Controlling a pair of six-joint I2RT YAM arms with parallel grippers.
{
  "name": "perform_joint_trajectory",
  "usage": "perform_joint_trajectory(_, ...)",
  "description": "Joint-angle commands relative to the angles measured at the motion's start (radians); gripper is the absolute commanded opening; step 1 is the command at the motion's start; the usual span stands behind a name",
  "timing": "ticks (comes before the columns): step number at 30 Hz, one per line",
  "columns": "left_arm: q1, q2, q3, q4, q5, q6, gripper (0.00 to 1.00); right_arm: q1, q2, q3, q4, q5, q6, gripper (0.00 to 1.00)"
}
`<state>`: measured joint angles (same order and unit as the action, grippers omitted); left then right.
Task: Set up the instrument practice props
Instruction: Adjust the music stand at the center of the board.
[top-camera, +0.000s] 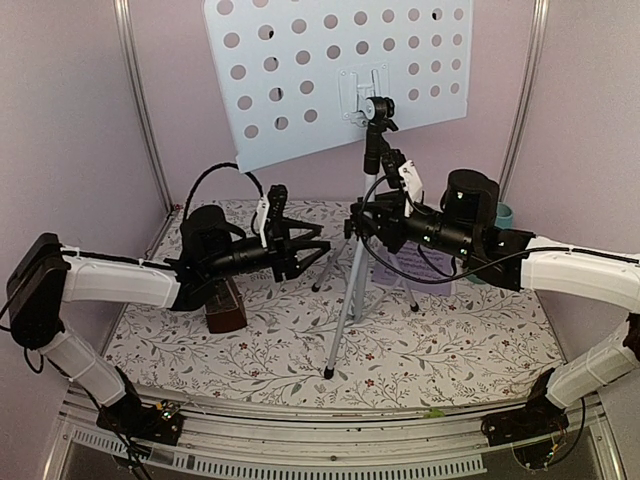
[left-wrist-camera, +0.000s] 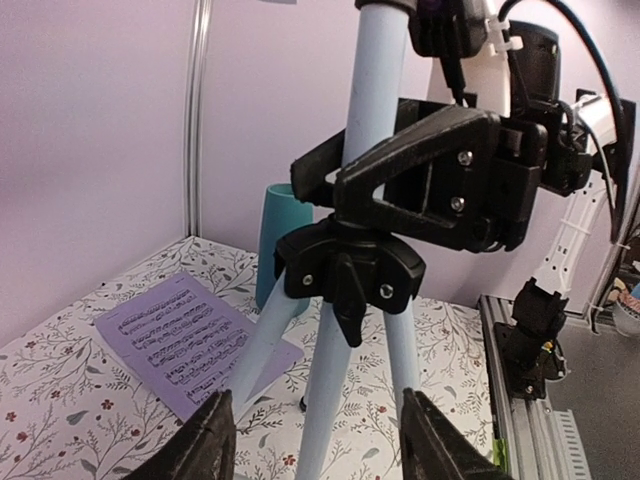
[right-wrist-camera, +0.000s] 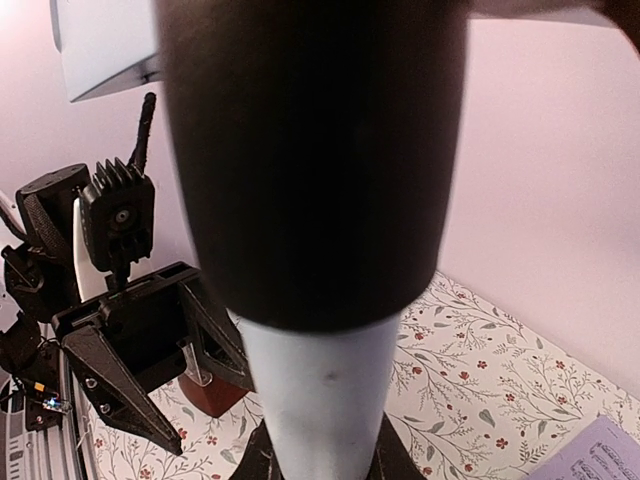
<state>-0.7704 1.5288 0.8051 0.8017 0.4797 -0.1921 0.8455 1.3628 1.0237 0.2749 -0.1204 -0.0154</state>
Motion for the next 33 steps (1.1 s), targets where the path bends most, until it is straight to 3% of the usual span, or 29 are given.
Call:
perform_joint_trajectory(1, -0.016, 0.006, 0.015, 0.099, 0.032, -0.005, 0.55, 0.006, -0.018, -0.038, 0.028, -0.081, 0.011, 0.00)
perform_joint_trajectory(5, -0.045, 0.004, 0.029, 0.040, -0.013, 0.112, 0.53, 0.006, -0.022, -0.045, 0.031, -0.085, 0.045, 0.00)
perform_joint_trajectory(9, -0.054, -0.004, -0.025, 0.080, -0.056, 0.303, 0.53, 0.006, -0.031, -0.047, 0.018, -0.100, 0.055, 0.00)
perform_joint_trajectory(15, -0.087, -0.005, -0.167, 0.279, -0.158, 0.672, 0.52, 0.006, -0.033, -0.042, -0.001, -0.124, 0.064, 0.00)
perform_joint_trajectory(22, -0.161, 0.010, -0.159, 0.326, -0.369, 1.027, 0.52, 0.005, -0.037, -0.039, -0.032, -0.145, 0.060, 0.00)
perform_joint_trajectory(27, -0.164, 0.037, -0.099, 0.244, -0.365, 1.192, 0.51, 0.005, -0.031, -0.029, -0.041, -0.157, 0.063, 0.00)
perform_joint_trajectory(33, -0.166, 0.096, -0.055, 0.280, -0.389, 1.356, 0.51, 0.006, -0.019, -0.018, -0.054, -0.165, 0.072, 0.00)
